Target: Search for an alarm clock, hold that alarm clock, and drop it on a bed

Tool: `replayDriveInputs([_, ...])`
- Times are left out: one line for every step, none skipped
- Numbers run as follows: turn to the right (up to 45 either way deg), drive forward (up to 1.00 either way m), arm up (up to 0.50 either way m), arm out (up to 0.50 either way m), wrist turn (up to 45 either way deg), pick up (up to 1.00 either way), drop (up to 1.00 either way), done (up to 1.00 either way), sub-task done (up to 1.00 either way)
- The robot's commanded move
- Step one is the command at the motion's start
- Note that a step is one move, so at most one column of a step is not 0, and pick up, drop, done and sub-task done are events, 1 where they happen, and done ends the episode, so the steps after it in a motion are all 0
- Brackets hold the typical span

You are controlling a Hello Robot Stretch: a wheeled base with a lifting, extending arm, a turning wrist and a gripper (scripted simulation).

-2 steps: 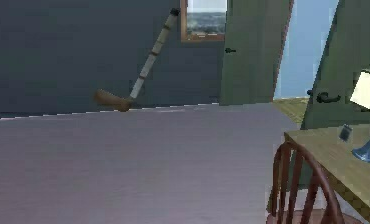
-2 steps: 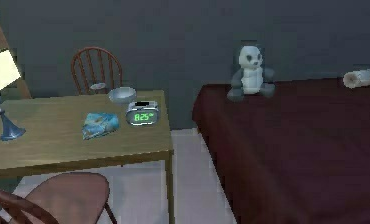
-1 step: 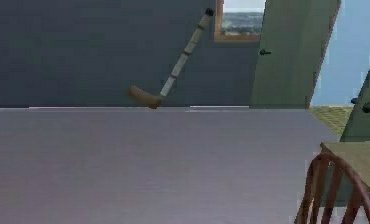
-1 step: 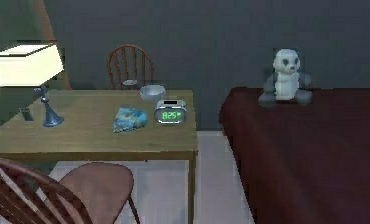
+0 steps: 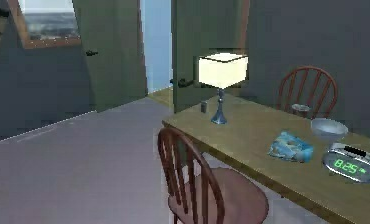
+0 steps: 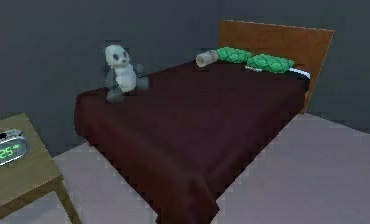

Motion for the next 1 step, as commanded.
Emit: replayDriveInputs([33.0,0.0,0.0,0.0,0.0,0.0,0.0,0.0,0.0])
